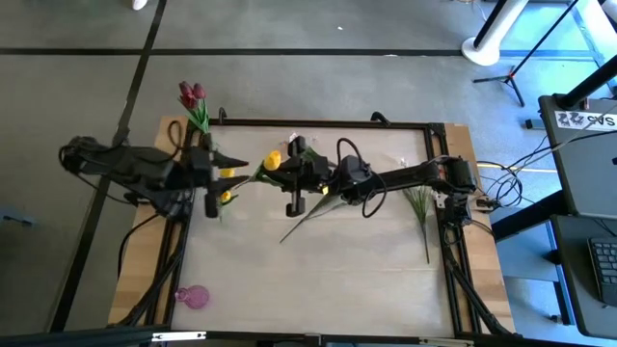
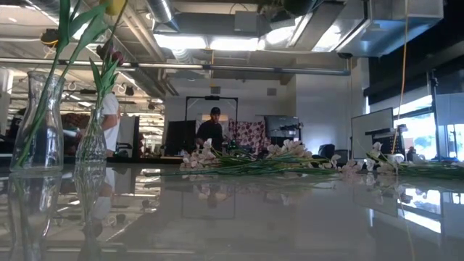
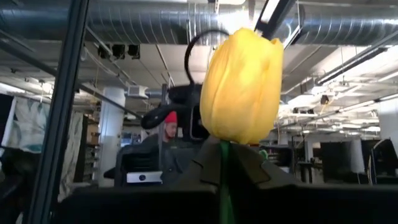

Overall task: Sort flowers into vase by color
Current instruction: Put the yellow flower into the bottom transparent vase

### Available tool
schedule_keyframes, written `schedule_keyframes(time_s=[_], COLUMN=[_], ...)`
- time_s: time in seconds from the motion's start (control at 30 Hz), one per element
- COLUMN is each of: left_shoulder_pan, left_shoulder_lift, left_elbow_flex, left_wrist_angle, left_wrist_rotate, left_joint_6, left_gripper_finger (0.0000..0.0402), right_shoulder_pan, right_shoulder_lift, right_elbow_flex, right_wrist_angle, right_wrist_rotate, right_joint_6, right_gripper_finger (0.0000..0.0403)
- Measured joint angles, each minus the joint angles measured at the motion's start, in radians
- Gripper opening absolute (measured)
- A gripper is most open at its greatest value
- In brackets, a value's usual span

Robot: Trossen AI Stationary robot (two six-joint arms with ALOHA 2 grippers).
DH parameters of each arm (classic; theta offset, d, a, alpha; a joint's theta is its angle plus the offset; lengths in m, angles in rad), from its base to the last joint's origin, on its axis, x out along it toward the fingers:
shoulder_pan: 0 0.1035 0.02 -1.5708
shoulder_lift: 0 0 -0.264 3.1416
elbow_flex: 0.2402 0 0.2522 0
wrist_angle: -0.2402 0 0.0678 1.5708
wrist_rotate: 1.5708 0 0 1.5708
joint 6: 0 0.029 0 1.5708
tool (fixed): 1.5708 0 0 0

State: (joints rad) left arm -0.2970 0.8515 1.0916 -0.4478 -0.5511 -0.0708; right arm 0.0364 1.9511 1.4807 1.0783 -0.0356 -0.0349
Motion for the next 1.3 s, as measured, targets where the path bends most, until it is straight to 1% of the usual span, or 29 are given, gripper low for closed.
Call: schedule_keyframes(time_s=[0.1, 0.17, 0.27, 0.5, 0.57, 0.63, 0.7, 0.87, 0.9, 0.97, 1.07, 1.17, 1.3], left_shoulder_pan=[0.063, 0.084, 0.093, 0.113, 0.117, 0.116, 0.116, 0.116, 0.116, 0.111, 0.088, 0.053, -0.010], left_shoulder_lift=[0.042, 0.062, 0.077, 0.078, 0.078, 0.079, 0.088, 0.120, 0.126, 0.132, 0.118, 0.070, -0.032], left_elbow_flex=[0.000, 0.000, 0.000, 0.000, 0.000, 0.000, 0.000, 0.000, 0.000, 0.000, 0.000, 0.000, 0.000], left_wrist_angle=[0.000, 0.011, 0.046, 0.042, 0.042, 0.042, 0.047, 0.069, 0.079, 0.100, 0.099, 0.076, 0.018], left_wrist_rotate=[0.066, 0.099, 0.109, 0.117, 0.118, 0.118, 0.122, 0.125, 0.124, 0.123, 0.092, 0.039, -0.037], left_joint_6=[-0.004, -0.005, 0.000, 0.003, 0.003, 0.003, 0.003, 0.005, 0.006, 0.024, 0.028, 0.029, 0.032], left_gripper_finger=[0.0148, 0.0148, 0.0148, 0.0148, 0.0142, 0.0127, 0.0104, 0.0020, 0.0012, 0.0011, 0.0009, 0.0005, 0.0005], right_shoulder_pan=[-0.005, -0.006, -0.006, -0.006, -0.006, -0.006, -0.006, -0.006, -0.006, -0.003, -0.003, -0.003, -0.003], right_shoulder_lift=[0.000, 0.000, 0.000, 0.000, 0.000, 0.000, 0.000, -0.001, -0.001, -0.002, -0.009, -0.050, -0.111], right_elbow_flex=[0.000, 0.000, 0.000, 0.000, 0.000, 0.000, 0.000, -0.001, -0.001, -0.001, -0.001, -0.002, -0.002], right_wrist_angle=[-0.030, -0.043, -0.062, -0.073, -0.073, -0.077, -0.087, -0.103, -0.105, -0.113, -0.140, -0.205, -0.321], right_wrist_rotate=[0.007, 0.016, 0.027, 0.027, 0.030, 0.031, 0.031, 0.040, 0.047, 0.068, 0.060, 0.040, 0.017], right_joint_6=[-0.004, -0.009, -0.026, -0.026, -0.026, -0.026, -0.026, -0.026, -0.026, -0.029, -0.048, -0.048, -0.049], right_gripper_finger=[0.0009, 0.0009, 0.0009, 0.0009, 0.0009, 0.0010, 0.0010, 0.0016, 0.0022, 0.0044, 0.0093, 0.0148, 0.0210])
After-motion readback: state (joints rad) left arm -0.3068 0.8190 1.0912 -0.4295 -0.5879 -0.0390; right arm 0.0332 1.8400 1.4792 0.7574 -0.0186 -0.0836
